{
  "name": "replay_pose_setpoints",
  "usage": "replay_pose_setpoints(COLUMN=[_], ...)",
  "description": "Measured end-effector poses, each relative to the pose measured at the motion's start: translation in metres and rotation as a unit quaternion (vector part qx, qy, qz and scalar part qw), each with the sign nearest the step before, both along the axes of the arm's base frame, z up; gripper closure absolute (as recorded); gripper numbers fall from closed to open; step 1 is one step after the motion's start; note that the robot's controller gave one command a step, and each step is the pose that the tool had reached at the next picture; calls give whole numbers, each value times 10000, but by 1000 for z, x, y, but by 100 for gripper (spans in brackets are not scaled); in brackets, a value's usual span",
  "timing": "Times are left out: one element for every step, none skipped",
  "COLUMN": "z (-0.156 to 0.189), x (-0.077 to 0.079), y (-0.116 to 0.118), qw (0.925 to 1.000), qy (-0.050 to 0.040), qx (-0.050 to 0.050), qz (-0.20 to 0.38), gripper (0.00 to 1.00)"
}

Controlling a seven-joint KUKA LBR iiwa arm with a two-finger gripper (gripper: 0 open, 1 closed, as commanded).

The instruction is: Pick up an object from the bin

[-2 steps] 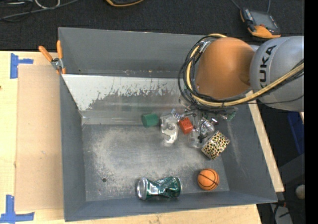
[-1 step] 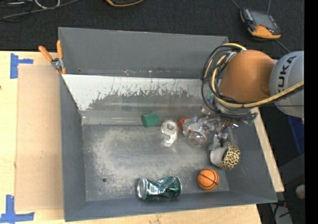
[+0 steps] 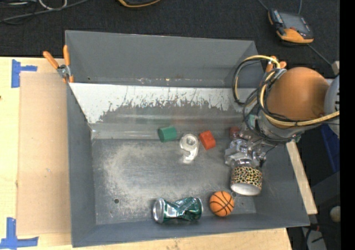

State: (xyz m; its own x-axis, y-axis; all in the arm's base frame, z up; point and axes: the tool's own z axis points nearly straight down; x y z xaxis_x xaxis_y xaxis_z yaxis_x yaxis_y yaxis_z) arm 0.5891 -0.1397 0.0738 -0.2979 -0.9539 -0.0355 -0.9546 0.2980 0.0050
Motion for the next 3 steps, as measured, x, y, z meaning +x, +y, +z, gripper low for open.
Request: replay_pose_setpoints(z=[0,22,42], x=[0,-2,-2], y=[0,-2,-1], qw=[10000,10000,10000], qy=[-1,25,25], qx=[1,-22,-18], qz=[-4,-3,-12], gripper=[100,100,100])
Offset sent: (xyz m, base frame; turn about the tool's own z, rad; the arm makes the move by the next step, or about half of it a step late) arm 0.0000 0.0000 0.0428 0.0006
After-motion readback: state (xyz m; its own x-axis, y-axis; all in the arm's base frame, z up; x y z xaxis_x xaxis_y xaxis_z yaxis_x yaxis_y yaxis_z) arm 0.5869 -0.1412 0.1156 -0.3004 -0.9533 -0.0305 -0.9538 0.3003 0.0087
